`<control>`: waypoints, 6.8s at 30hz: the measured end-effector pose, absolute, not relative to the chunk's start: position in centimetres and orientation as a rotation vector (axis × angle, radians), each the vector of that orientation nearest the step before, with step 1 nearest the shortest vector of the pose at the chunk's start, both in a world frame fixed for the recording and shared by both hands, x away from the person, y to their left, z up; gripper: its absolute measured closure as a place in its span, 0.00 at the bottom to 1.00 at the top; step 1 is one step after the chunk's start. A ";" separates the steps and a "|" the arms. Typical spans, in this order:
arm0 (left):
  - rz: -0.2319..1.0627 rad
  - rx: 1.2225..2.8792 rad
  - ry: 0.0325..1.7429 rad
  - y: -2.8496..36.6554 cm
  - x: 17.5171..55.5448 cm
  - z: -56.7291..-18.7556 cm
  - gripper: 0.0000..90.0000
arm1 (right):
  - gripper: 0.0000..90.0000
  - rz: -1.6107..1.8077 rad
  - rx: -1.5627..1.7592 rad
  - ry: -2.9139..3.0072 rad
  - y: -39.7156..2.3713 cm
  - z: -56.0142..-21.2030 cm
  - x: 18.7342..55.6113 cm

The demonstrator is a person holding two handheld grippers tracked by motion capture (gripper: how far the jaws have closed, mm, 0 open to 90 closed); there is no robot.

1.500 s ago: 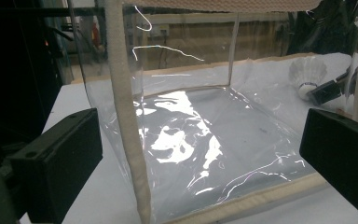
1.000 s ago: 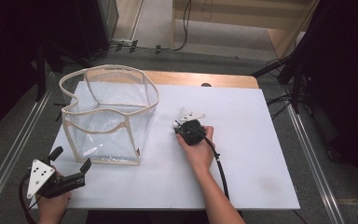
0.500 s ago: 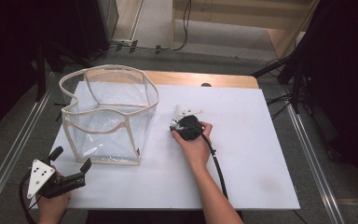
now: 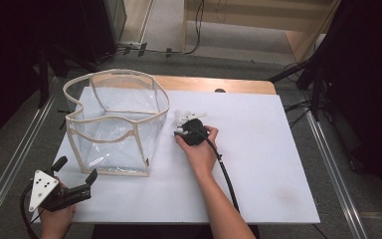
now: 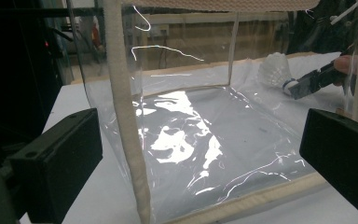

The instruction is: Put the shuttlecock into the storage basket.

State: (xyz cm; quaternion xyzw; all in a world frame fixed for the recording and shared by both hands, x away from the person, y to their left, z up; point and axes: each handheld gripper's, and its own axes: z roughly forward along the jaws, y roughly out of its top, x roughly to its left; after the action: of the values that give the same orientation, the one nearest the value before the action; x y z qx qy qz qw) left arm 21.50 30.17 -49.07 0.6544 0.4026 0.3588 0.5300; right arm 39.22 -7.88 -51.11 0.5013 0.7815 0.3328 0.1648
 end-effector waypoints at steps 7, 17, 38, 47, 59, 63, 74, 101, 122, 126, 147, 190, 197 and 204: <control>0.855 1.561 0.960 30.2 21.5 -49.1 0.00 | 0.47 0.943 1.421 2.230 -6.9 -51.1 39.7; 0.854 1.559 0.962 30.2 21.5 -49.1 0.00 | 0.69 0.925 1.340 2.250 -6.3 -51.0 39.6; 0.857 1.562 0.961 30.1 21.5 -49.1 0.00 | 0.70 0.956 1.260 2.208 -7.3 -48.7 38.7; 0.856 1.562 0.960 30.2 21.5 -49.1 0.00 | 0.70 0.973 1.261 2.190 -8.4 -47.7 38.5; 0.857 1.563 0.960 30.1 21.5 -49.1 0.00 | 0.70 0.998 1.251 2.137 -9.7 -45.6 37.9; 0.858 1.564 0.960 30.1 21.5 -49.1 0.00 | 0.70 1.009 1.239 2.117 -10.0 -44.8 37.7; 0.857 1.563 0.961 30.1 21.5 -49.1 0.00 | 0.70 1.056 1.227 2.073 -10.8 -42.2 37.2; 0.856 1.563 0.962 30.1 21.5 -49.1 0.00 | 0.70 1.143 1.186 2.004 -11.5 -37.9 36.1; 0.856 1.563 0.962 30.1 21.5 -49.1 0.00 | 0.70 1.206 1.126 1.987 -10.2 -35.7 35.5; 0.856 1.562 0.961 30.1 21.5 -49.1 0.00 | 0.70 1.220 1.110 1.984 -9.9 -35.3 35.4; 0.856 1.561 0.960 30.1 21.5 -49.1 0.00 | 0.70 1.266 1.056 1.992 -8.3 -34.1 34.6; 0.854 1.561 0.959 30.1 21.5 -49.1 0.00 | 0.32 1.362 1.096 2.080 -7.0 -34.6 33.9; 0.853 1.561 0.960 30.2 21.5 -49.1 0.00 | 0.08 1.366 1.060 2.105 -8.0 -34.8 33.6; 0.851 1.560 0.960 30.2 21.5 -49.1 0.00 | 0.00 1.379 1.039 2.107 -9.2 -35.5 33.1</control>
State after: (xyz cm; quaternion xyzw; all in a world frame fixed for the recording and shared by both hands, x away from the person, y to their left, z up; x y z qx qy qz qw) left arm 21.53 30.20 -49.06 0.6539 0.4026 0.3567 0.5321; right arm 33.11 -9.23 -35.51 0.3731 0.7567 0.4952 0.2072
